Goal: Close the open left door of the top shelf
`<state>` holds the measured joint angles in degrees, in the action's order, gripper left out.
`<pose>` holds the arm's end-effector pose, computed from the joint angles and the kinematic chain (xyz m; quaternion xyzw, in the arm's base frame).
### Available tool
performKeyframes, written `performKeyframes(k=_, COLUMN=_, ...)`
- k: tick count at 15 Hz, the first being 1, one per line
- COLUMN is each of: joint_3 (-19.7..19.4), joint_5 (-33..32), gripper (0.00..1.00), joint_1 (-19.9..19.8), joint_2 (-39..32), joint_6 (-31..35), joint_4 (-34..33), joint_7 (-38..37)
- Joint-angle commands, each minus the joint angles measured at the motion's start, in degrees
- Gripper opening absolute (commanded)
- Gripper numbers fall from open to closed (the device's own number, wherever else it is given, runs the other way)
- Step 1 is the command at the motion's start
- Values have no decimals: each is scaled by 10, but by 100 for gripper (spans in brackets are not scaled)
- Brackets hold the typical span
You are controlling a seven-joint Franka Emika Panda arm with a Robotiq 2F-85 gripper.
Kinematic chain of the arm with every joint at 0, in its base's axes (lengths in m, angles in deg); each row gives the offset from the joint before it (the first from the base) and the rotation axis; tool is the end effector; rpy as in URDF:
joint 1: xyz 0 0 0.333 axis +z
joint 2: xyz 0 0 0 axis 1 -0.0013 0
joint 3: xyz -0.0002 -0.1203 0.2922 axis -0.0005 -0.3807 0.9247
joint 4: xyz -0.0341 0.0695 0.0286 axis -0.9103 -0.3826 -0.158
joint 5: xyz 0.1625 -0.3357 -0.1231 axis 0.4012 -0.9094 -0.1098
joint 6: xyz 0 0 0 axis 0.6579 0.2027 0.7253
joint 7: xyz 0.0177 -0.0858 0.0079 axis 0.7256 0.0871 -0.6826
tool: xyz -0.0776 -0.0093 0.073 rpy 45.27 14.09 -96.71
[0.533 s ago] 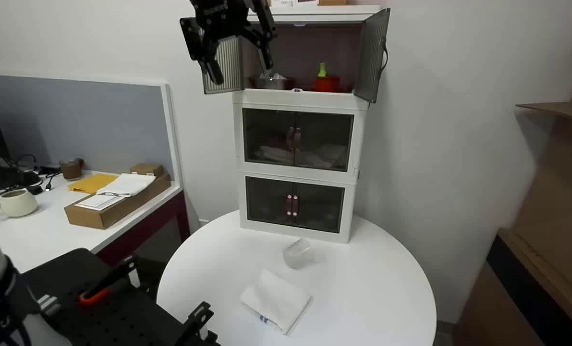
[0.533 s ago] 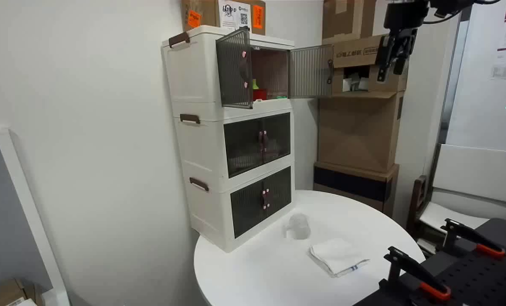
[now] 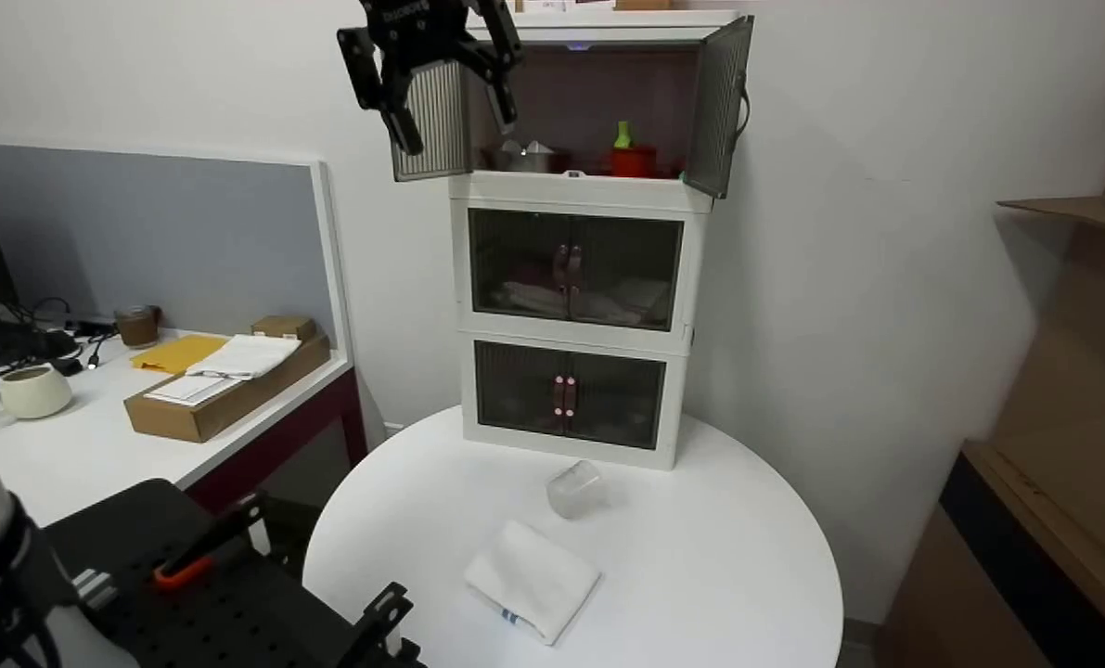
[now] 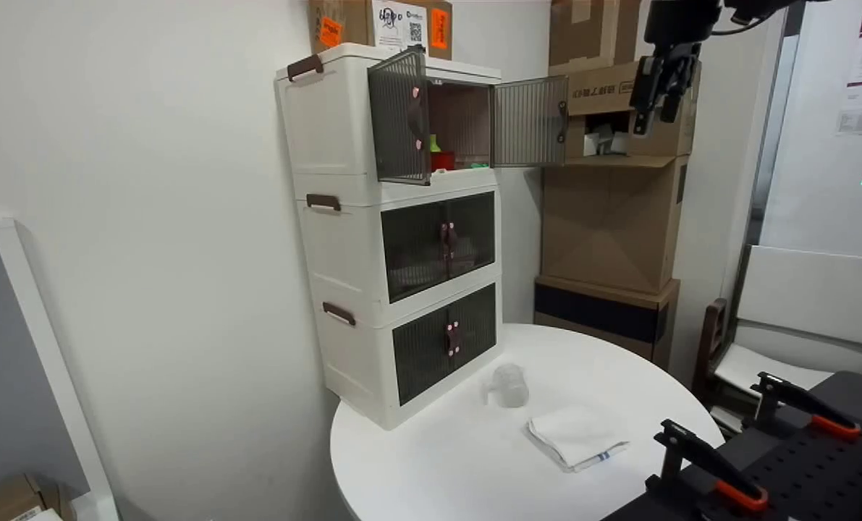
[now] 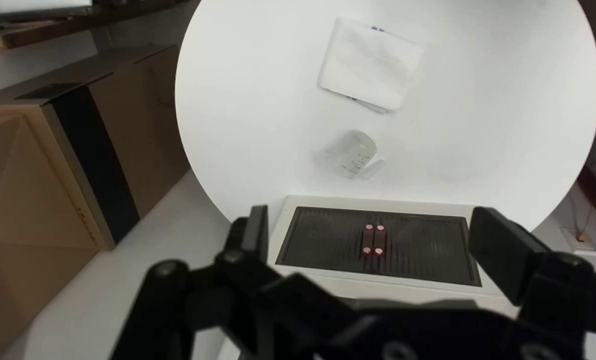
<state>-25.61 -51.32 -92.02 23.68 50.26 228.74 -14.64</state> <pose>0.3356 -0.0286 0.5033 0.9761 0.1267 0.1310 0.1182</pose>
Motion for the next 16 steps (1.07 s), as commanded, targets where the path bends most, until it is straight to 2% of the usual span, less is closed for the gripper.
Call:
performKeyframes(k=1, joint_3=27, joint_5=24, gripper=100, joint_1=41, joint_2=-16, joint_6=-18, joint_4=-65, joint_7=-20)
performKeyframes(k=5, joint_3=50, joint_5=58, gripper=100, joint_1=76, joint_2=-62, joint_6=-30, joint_4=-167, joint_7=-34)
performKeyframes(k=11, joint_3=65, joint_5=69, gripper=100, joint_1=59, joint_2=-192, joint_6=-52, joint_4=-324, joint_7=-97)
performKeyframes(k=16, joint_3=75, joint_5=87, gripper=100, joint_1=76, joint_2=-291, joint_6=-134, joint_4=-440, joint_7=-98)
